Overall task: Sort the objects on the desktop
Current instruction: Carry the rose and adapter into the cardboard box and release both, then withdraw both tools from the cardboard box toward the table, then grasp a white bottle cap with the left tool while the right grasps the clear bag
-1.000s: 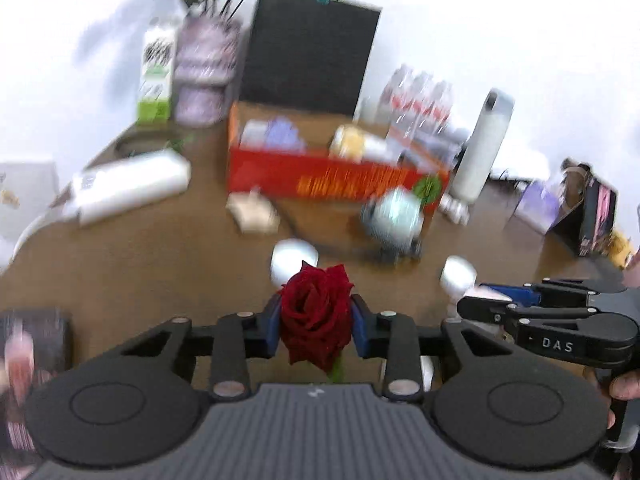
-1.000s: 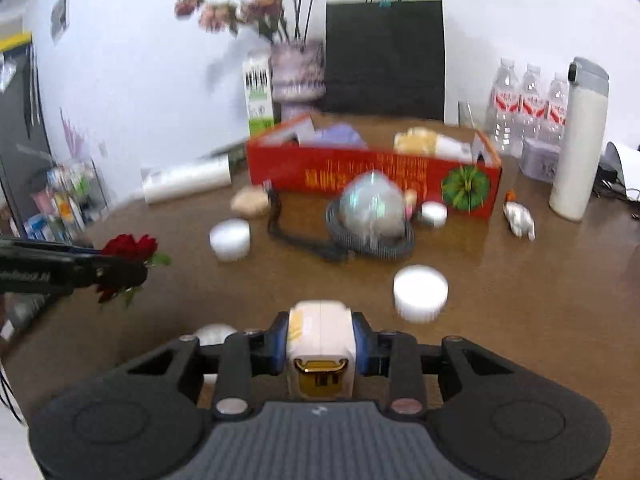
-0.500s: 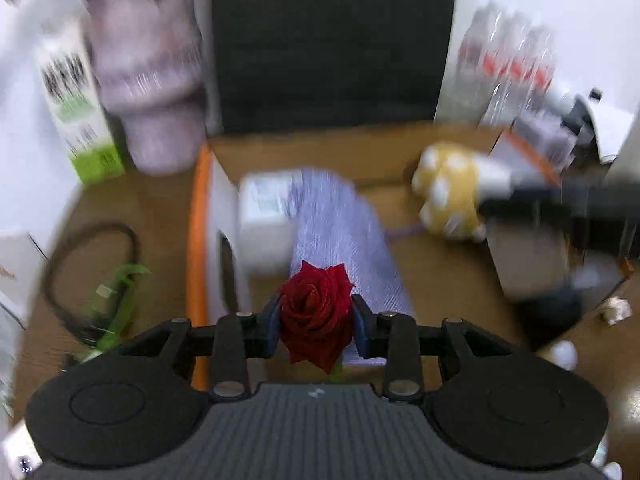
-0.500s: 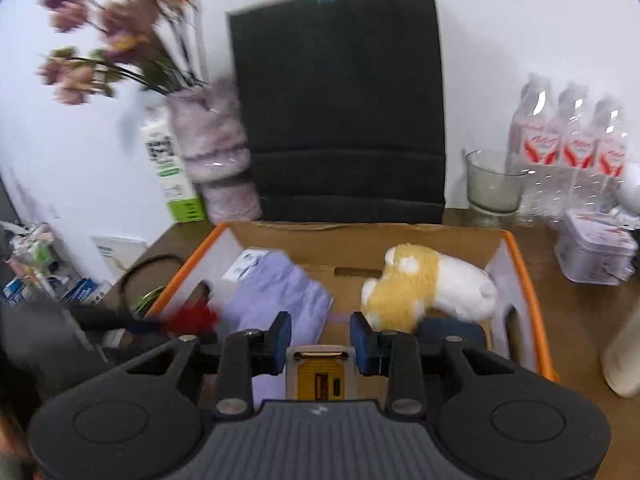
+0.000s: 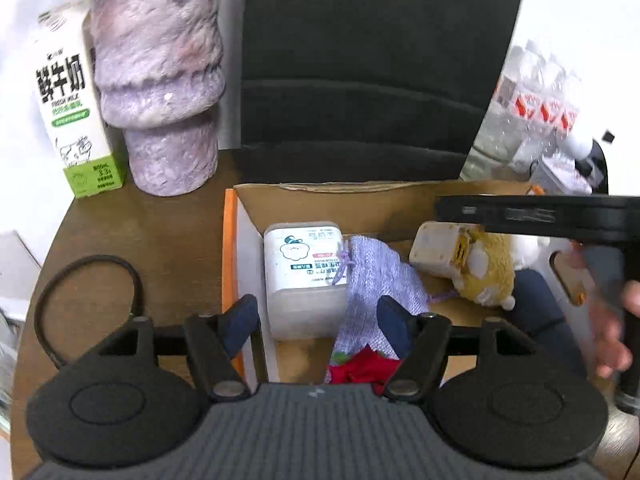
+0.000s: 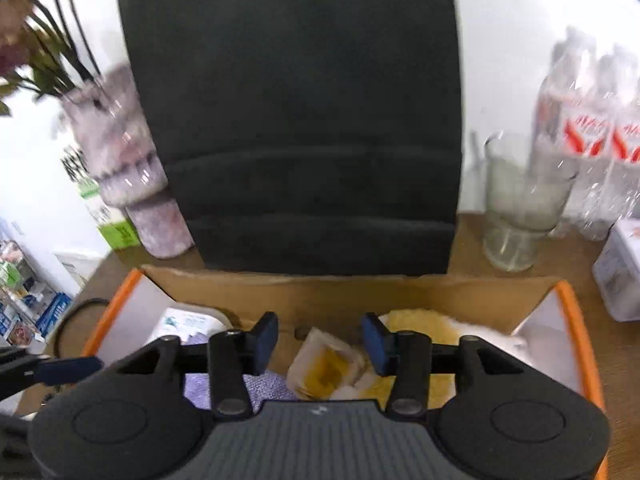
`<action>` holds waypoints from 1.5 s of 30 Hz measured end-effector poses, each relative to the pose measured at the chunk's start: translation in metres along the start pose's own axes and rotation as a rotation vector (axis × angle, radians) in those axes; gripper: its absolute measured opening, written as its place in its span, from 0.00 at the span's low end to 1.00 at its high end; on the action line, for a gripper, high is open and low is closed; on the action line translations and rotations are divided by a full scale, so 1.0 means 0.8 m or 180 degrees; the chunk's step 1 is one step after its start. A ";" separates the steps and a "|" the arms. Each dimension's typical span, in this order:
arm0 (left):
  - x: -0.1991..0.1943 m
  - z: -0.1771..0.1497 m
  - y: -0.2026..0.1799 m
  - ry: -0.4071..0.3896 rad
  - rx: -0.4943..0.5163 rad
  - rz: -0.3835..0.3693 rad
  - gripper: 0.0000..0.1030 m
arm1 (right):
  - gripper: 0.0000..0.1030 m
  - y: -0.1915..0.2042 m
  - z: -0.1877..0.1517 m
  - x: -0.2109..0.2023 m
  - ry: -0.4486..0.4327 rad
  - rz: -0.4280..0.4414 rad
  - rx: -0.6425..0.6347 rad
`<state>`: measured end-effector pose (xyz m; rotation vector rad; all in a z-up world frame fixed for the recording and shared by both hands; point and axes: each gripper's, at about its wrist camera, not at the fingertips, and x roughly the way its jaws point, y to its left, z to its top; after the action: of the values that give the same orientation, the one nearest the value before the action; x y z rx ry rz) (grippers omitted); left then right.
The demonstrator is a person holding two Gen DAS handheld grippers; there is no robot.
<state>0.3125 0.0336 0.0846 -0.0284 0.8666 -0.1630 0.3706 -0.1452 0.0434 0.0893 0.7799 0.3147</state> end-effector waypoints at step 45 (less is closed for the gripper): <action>-0.216 -0.411 -0.102 -0.0789 -0.0091 0.0246 1.00 | 0.84 0.016 -0.453 -0.368 -0.0901 0.0041 -0.0152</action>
<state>-0.0581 -0.0064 0.0101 -0.0408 0.6216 -0.0726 -0.0837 -0.2378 -0.0122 0.0916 0.4911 0.3247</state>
